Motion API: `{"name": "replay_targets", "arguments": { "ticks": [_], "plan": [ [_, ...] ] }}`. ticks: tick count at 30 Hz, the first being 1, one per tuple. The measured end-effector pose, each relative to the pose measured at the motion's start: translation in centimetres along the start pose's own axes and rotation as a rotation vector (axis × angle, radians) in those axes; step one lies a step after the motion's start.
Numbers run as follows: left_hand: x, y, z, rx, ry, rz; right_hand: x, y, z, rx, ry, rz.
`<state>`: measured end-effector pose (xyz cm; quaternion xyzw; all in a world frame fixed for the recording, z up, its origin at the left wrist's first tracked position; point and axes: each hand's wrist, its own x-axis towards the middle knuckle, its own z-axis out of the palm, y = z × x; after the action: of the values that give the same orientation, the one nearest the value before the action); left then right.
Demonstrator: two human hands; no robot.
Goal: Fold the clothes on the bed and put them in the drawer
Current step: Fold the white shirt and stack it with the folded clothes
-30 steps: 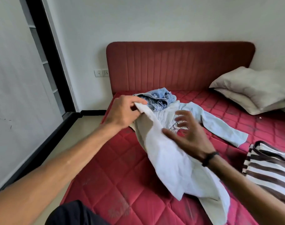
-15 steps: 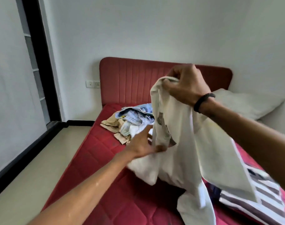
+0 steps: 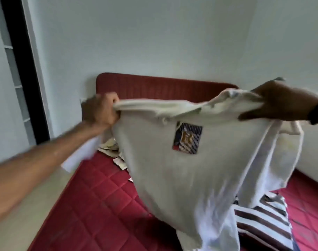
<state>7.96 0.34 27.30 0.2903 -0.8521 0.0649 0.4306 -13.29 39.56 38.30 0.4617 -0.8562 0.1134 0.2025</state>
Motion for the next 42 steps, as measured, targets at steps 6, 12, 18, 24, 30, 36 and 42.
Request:
{"name": "replay_targets", "arguments": {
  "ticks": [6, 12, 18, 24, 30, 36, 42],
  "plan": [
    [9.9, 5.3, -0.9, 0.547, -0.105, 0.436, 0.1, 4.0, -0.6, 0.419, 0.171, 0.341],
    [14.8, 11.3, 5.7, -0.285, -0.795, 0.422, 1.2, 12.7, 2.7, 0.567, 0.222, 0.595],
    [22.3, 19.0, 9.4, -0.661, -0.671, 0.114, 4.4, 19.8, -4.2, 0.455, 0.511, 0.648],
    [33.3, 24.7, 7.8, -0.532, -0.234, -0.176, 5.9, 13.6, -14.3, 0.353, 0.750, 0.298],
    [28.9, 18.0, 7.4, -1.133, -0.283, -0.605, 2.7, 0.8, -8.8, 0.439, 0.406, -0.012],
    [16.6, 4.7, 15.1, -1.195, -0.317, -0.860, -1.9, -10.1, 10.0, 0.241, 0.004, -0.160],
    [-0.4, -9.6, 26.8, -0.406, -0.574, -0.492, -7.5, -21.5, 32.0, 0.613, -0.508, -0.037]
  ]
}}
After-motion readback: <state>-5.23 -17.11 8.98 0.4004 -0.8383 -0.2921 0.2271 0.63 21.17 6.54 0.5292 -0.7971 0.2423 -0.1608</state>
